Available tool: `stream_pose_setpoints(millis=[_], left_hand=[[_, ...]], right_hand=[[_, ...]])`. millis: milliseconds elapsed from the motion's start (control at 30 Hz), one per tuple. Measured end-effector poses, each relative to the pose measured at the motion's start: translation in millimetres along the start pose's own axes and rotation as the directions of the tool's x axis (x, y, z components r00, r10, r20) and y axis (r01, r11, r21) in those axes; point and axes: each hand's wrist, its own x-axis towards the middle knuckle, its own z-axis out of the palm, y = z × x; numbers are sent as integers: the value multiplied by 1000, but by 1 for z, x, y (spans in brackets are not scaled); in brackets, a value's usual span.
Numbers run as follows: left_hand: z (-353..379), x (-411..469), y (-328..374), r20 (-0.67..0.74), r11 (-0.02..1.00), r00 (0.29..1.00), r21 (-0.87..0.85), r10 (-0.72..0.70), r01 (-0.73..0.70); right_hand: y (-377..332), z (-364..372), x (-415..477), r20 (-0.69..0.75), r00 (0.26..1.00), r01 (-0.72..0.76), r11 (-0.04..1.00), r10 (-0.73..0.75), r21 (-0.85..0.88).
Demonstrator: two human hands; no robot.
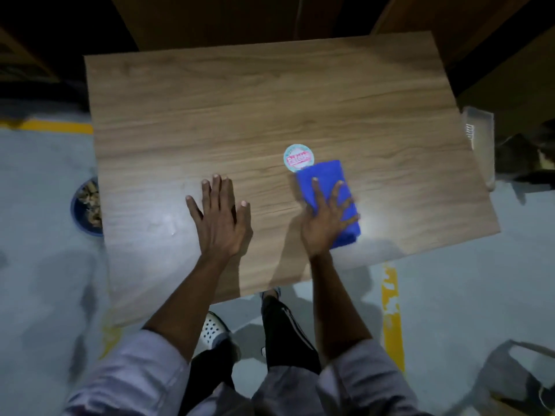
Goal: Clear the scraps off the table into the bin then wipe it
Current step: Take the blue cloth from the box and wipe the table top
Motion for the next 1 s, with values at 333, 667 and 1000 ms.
stream_pose_setpoints(millis=[333,667,1000], left_hand=[[-29,35,-13,-85,993,989,-27,-119,117],[3,125,45,-44,998,999,-50,-26,24],[37,188,139,178,986,971,-77,158,-146]], right_hand=[[-100,-45,38,284,959,-268,266,-21,926],[-110,-5,129,150,967,187,973,-207,137],[-45,-67,205,-378,862,11,733,337,680]])
